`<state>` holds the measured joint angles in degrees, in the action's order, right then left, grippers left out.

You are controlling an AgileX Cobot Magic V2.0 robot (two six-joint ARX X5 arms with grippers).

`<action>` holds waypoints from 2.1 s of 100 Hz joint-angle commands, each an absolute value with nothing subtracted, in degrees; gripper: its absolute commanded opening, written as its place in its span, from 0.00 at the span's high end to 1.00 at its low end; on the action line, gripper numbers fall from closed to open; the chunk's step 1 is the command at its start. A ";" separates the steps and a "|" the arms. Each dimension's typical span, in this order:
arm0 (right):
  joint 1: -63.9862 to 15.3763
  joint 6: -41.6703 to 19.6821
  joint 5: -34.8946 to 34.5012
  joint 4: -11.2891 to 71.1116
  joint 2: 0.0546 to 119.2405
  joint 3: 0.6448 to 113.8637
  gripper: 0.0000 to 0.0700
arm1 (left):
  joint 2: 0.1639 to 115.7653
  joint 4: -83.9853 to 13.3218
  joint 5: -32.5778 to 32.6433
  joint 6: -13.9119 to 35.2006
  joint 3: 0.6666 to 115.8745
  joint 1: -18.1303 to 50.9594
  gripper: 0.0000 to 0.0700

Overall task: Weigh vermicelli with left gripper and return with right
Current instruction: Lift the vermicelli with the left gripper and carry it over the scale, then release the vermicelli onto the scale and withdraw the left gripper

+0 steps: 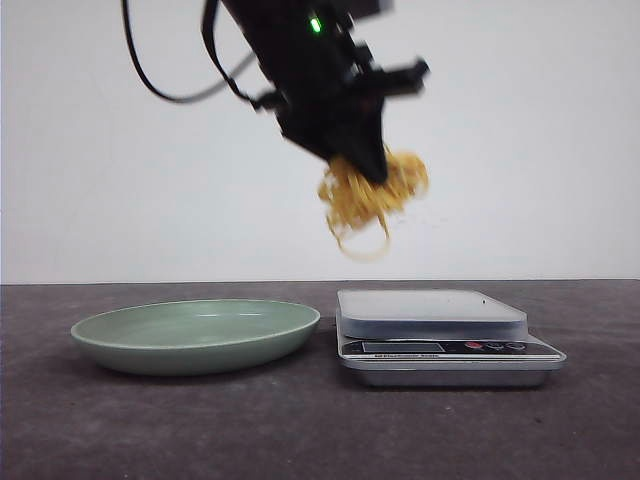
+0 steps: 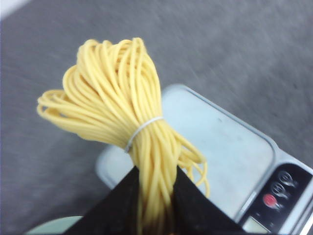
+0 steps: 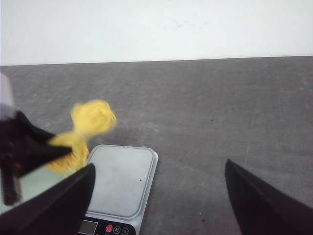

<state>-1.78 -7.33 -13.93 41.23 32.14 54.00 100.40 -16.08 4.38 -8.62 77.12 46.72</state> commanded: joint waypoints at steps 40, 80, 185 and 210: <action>-1.76 -7.27 -14.13 41.91 32.47 55.09 0.23 | 110.30 -13.21 2.37 -3.29 79.00 50.04 1.00; -1.76 -7.05 -14.15 42.52 32.47 55.09 0.23 | 108.57 -14.28 7.07 -0.62 79.96 49.71 0.38; -3.77 -5.56 -16.69 41.52 33.56 55.09 0.23 | 34.92 -53.56 38.09 8.73 84.01 54.24 0.31; -8.21 -5.63 -16.60 37.30 38.70 55.09 0.23 | 30.81 -66.87 37.43 20.86 78.26 54.24 0.31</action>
